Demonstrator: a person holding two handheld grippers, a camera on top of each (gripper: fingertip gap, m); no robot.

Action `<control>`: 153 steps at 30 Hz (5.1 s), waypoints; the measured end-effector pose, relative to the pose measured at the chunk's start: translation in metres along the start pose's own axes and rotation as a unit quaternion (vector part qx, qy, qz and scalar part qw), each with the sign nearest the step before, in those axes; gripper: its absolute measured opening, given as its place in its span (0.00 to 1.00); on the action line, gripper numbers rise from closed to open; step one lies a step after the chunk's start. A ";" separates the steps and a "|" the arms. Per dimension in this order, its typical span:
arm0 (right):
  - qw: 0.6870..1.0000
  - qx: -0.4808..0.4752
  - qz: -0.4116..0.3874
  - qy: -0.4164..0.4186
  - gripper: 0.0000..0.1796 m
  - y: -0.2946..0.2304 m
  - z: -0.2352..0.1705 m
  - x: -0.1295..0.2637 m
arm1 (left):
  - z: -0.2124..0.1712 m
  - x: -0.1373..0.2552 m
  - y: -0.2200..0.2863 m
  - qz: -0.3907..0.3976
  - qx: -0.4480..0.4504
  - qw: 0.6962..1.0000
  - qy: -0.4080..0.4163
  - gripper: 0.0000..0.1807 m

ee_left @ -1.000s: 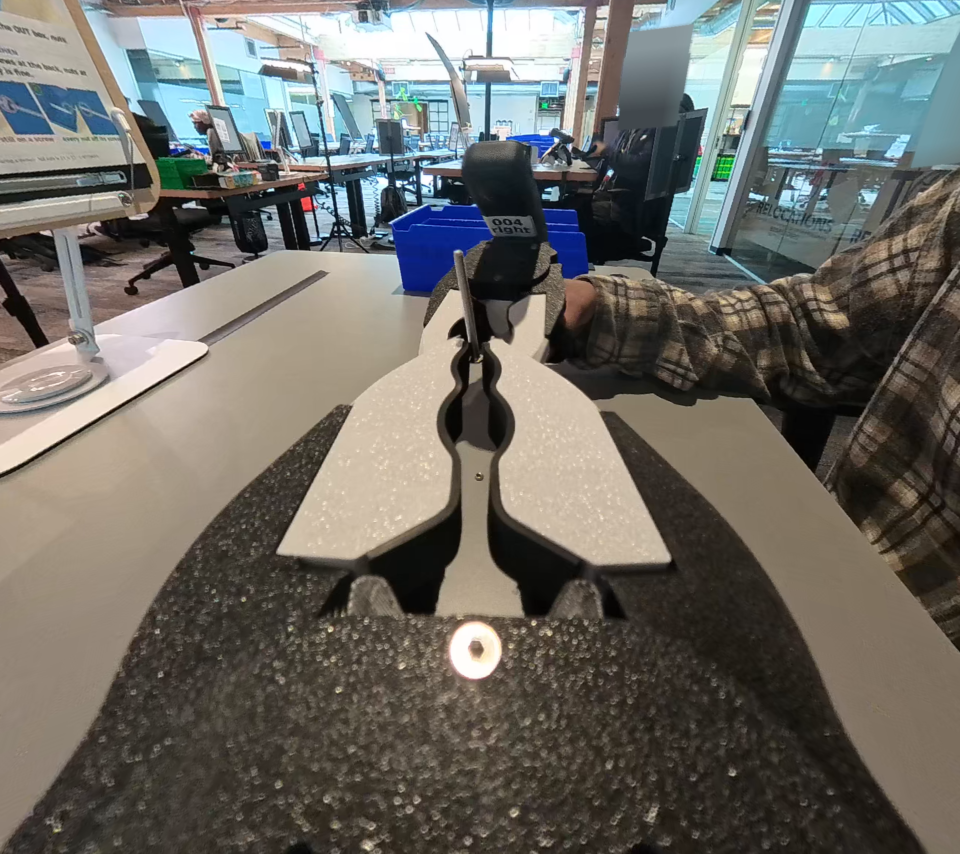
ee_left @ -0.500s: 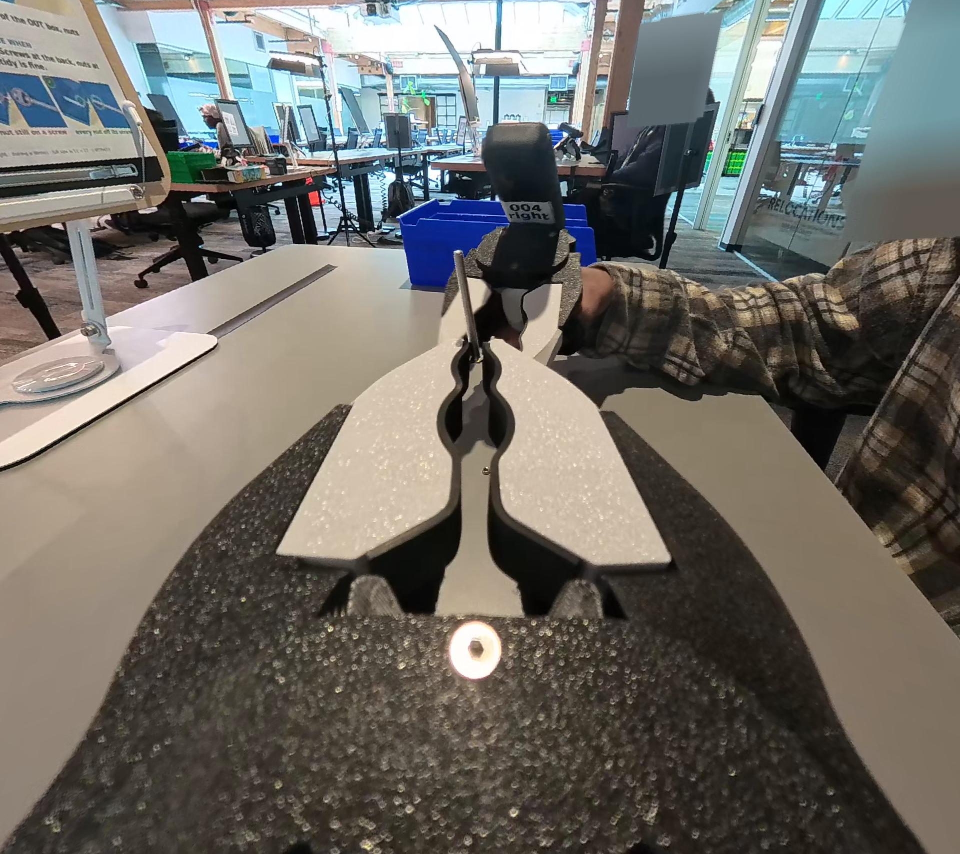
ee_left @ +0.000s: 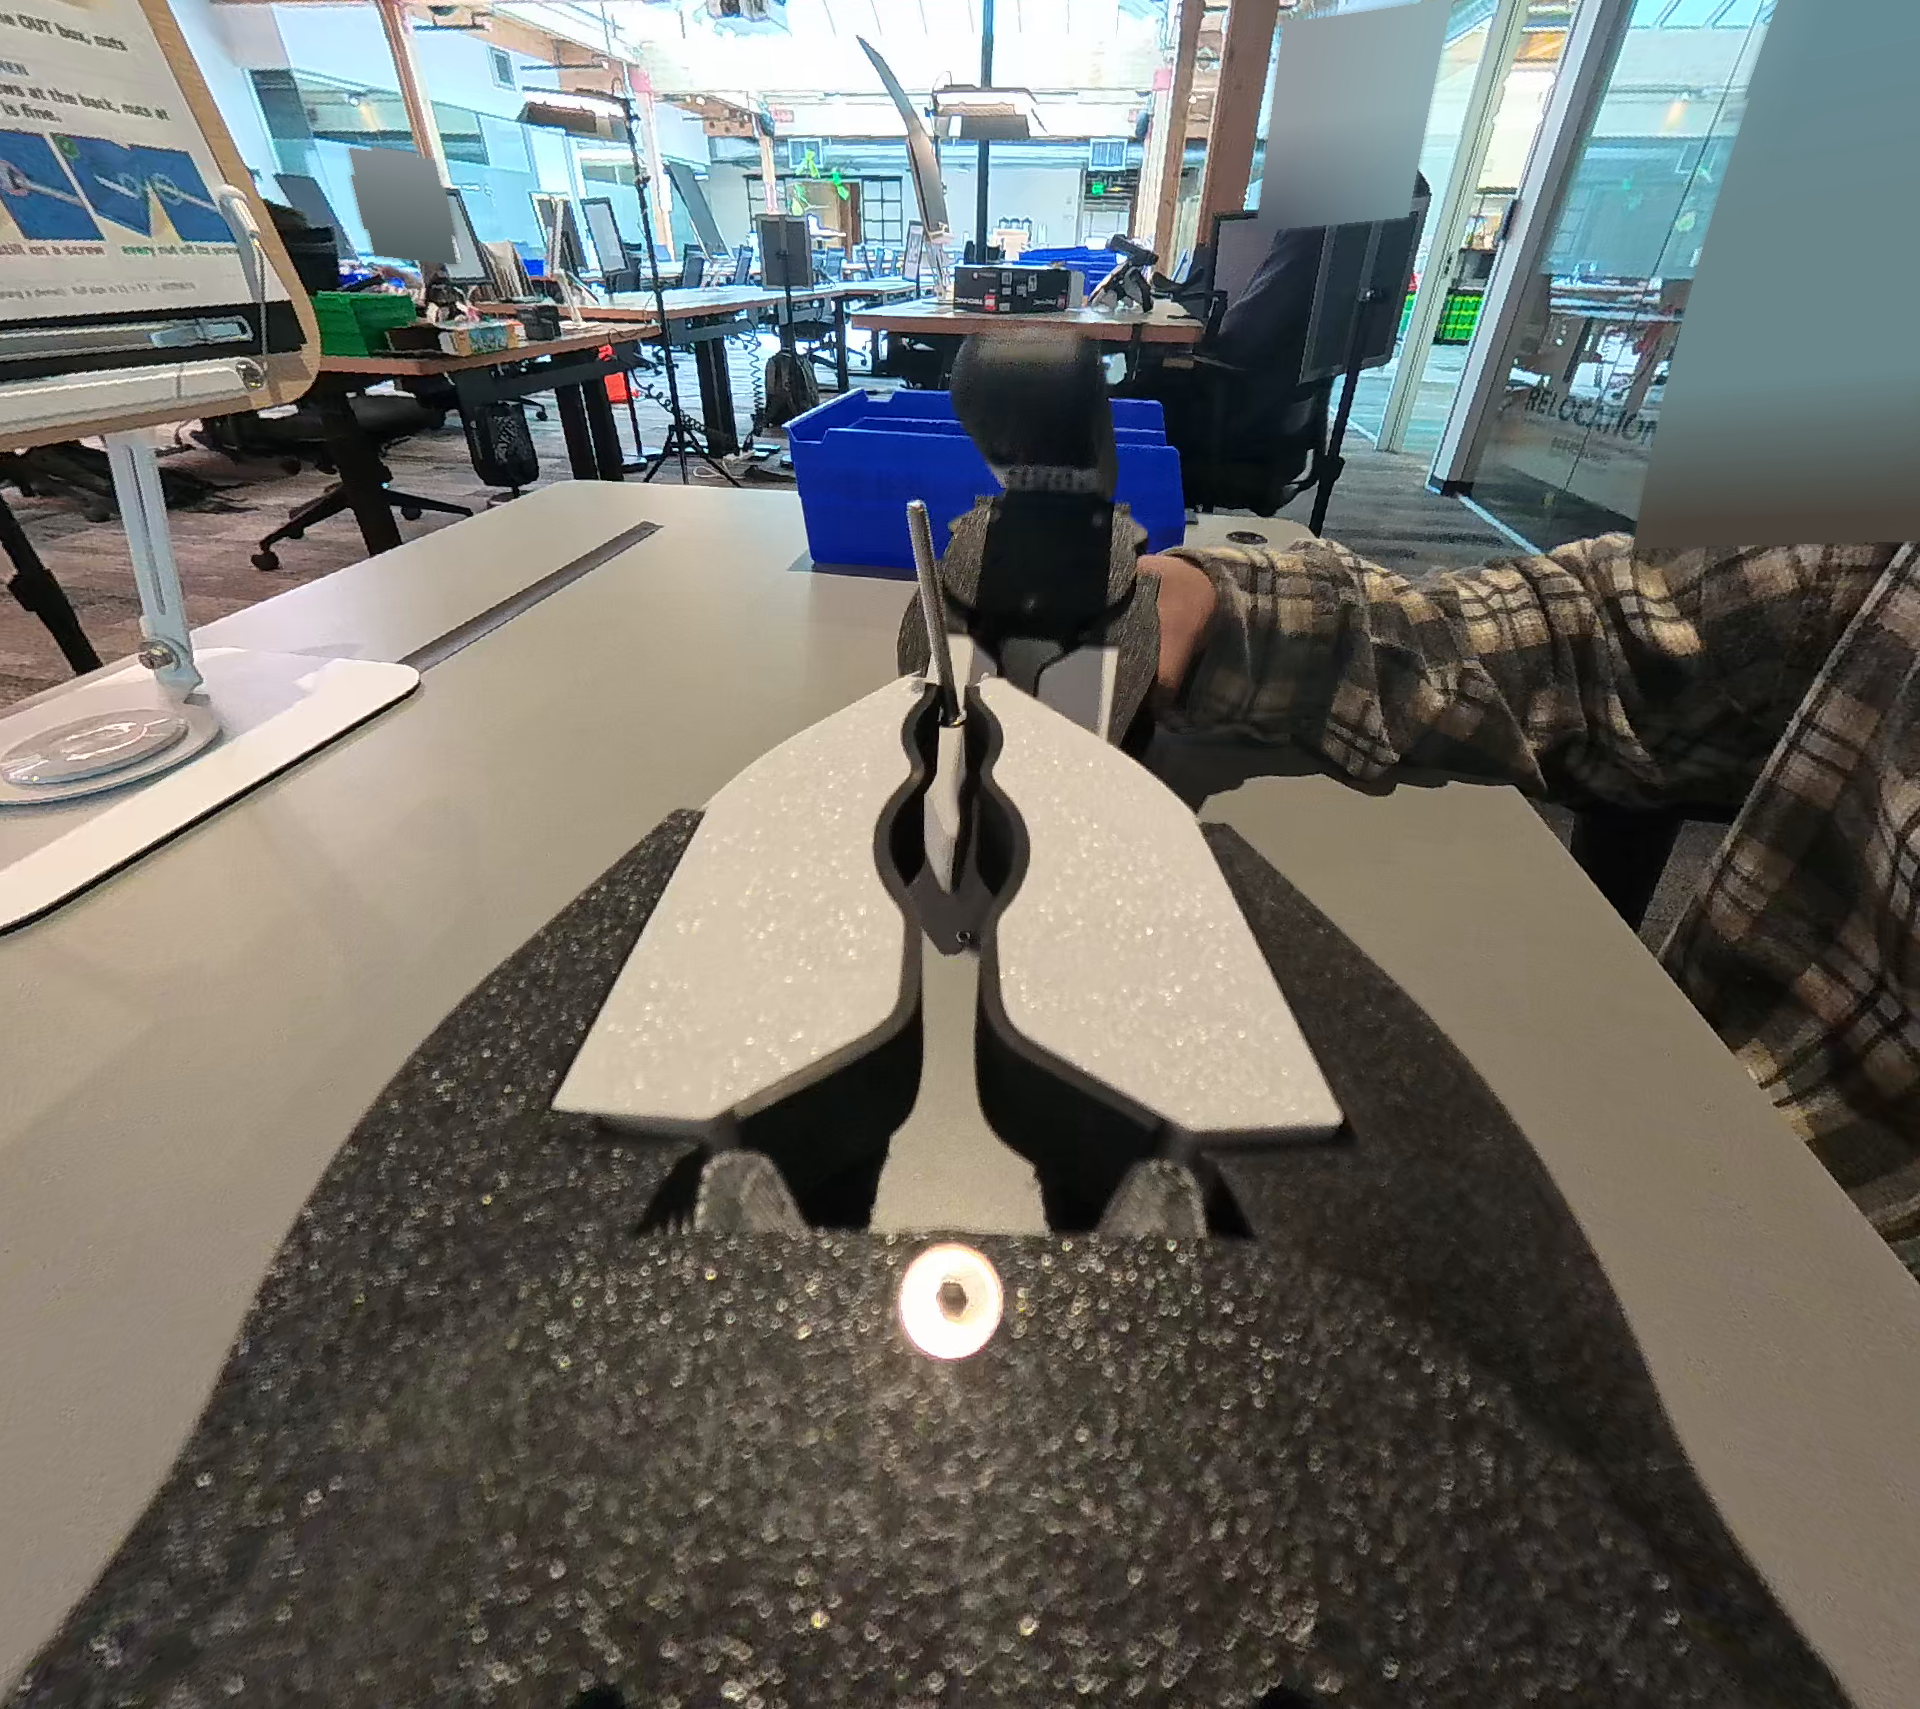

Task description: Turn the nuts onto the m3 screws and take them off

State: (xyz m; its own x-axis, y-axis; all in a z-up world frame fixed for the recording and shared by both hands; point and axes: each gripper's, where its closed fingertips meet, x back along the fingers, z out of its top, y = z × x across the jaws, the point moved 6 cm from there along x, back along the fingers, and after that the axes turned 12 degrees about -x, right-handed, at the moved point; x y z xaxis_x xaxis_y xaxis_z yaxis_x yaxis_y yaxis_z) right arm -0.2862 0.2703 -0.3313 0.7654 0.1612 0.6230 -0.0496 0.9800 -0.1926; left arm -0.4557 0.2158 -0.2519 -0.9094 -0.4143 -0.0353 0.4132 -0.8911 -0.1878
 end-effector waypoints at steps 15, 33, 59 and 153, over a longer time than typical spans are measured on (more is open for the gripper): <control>0.999 -0.016 -0.019 -0.047 0.05 0.007 -0.006 -0.013 | 0.001 -0.001 0.001 -0.003 -0.002 1.000 0.000 0.02; 0.998 -0.016 -0.029 -0.052 0.03 0.007 -0.007 -0.015 | -0.001 0.000 0.000 0.001 -0.004 1.000 -0.006 0.02; 0.999 -0.021 0.029 0.005 0.07 -0.034 0.021 0.037 | -0.006 -0.006 0.005 0.002 -0.043 0.998 -0.051 0.02; 0.950 0.140 0.009 -0.280 0.03 -0.074 0.155 0.060 | -0.008 -0.032 0.033 -0.038 -0.060 0.994 -0.087 0.02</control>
State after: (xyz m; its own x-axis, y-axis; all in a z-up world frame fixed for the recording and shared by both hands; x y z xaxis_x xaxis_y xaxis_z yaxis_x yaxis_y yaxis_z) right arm -0.3366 0.2251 -0.1622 0.3050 0.1379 0.9423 -0.2876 0.9566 -0.0469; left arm -0.4132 0.2007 -0.2645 -0.9113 -0.3826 0.1519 0.3265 -0.8966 -0.2993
